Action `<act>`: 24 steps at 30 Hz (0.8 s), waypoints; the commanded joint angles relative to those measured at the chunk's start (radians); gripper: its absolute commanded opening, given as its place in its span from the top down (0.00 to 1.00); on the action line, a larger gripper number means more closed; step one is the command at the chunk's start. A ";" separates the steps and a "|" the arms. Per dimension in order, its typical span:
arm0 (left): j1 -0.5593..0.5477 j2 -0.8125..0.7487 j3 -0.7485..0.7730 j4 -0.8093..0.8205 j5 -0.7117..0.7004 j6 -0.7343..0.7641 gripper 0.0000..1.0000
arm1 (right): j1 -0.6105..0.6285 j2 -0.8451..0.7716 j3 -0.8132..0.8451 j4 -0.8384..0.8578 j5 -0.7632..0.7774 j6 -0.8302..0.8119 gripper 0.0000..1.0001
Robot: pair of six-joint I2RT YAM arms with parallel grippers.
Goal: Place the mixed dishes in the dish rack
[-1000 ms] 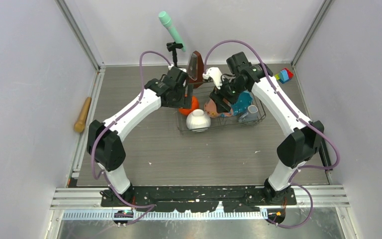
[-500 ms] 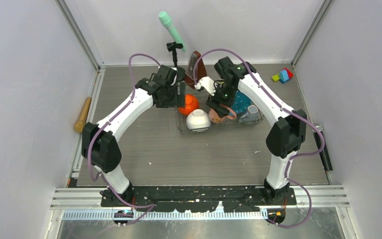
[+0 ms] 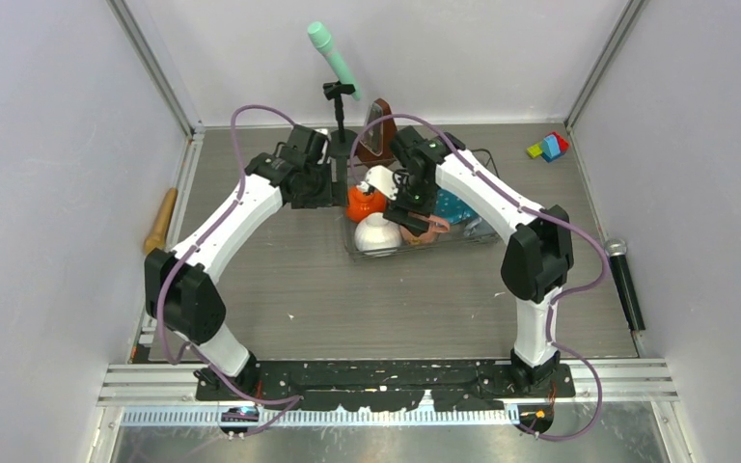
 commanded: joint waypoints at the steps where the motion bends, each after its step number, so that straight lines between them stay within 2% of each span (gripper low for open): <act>1: 0.031 -0.064 -0.014 -0.005 0.048 0.019 0.22 | 0.004 -0.027 -0.077 0.119 0.119 -0.042 1.00; 6: 0.046 -0.081 -0.027 -0.004 0.063 0.018 0.22 | 0.006 -0.055 -0.138 0.237 0.103 -0.145 1.00; 11: 0.054 -0.087 -0.036 -0.004 0.067 0.021 0.22 | -0.008 -0.025 -0.078 0.216 0.048 -0.180 1.00; 15: 0.061 -0.094 -0.047 -0.007 0.069 0.022 0.22 | -0.026 -0.022 -0.100 0.257 0.003 -0.194 0.99; 17: 0.068 -0.099 -0.049 -0.009 0.074 0.024 0.21 | -0.029 -0.030 -0.128 0.298 -0.018 -0.194 0.93; 18: 0.072 -0.100 -0.048 -0.014 0.078 0.024 0.21 | -0.030 -0.036 -0.146 0.305 -0.022 -0.189 0.79; 19: 0.076 -0.101 -0.045 -0.020 0.085 0.024 0.21 | -0.031 -0.039 -0.153 0.319 -0.031 -0.185 0.73; 21: 0.086 -0.106 -0.043 -0.031 0.098 0.024 0.21 | -0.032 -0.056 -0.171 0.330 -0.051 -0.177 0.25; 23: 0.094 -0.112 -0.043 -0.036 0.100 0.025 0.21 | -0.033 -0.079 -0.186 0.335 -0.072 -0.174 0.06; 24: 0.097 -0.114 -0.045 -0.037 0.100 0.025 0.21 | -0.034 -0.092 -0.196 0.338 -0.075 -0.170 0.04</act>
